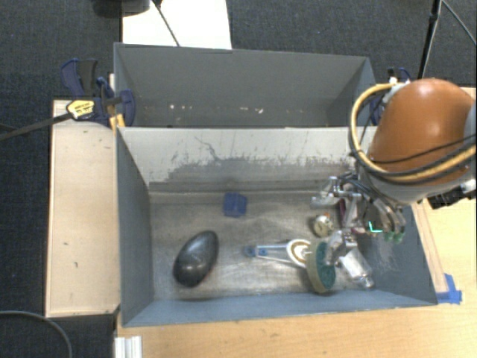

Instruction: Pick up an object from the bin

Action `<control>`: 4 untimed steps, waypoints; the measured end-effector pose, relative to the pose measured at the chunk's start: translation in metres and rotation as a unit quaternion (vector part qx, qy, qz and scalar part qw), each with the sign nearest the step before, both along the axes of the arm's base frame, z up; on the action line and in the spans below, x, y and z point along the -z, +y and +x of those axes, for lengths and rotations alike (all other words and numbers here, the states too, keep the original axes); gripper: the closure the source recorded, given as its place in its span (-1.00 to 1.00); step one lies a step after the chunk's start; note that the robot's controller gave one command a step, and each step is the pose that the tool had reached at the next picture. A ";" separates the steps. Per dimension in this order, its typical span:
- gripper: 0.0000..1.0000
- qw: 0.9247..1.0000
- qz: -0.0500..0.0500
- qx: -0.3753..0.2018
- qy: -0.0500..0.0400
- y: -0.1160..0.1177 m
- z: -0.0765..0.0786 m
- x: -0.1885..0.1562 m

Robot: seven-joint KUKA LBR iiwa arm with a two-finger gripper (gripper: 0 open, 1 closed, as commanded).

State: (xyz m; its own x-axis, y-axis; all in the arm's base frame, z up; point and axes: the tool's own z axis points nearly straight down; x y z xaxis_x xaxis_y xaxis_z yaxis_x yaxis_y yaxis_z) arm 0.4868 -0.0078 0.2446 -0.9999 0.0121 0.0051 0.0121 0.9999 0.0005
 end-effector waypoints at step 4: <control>1.00 1.000 0.000 -0.011 -0.007 0.015 0.005 0.052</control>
Offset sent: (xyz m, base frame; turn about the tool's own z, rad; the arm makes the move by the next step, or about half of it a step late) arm 0.0051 -0.0124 -0.1746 -0.1310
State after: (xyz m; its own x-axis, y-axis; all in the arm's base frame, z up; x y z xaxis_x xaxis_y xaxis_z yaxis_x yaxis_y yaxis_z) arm 0.4915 0.0076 0.1928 -0.9999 -0.0099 -0.0094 -0.0099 1.0000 0.0007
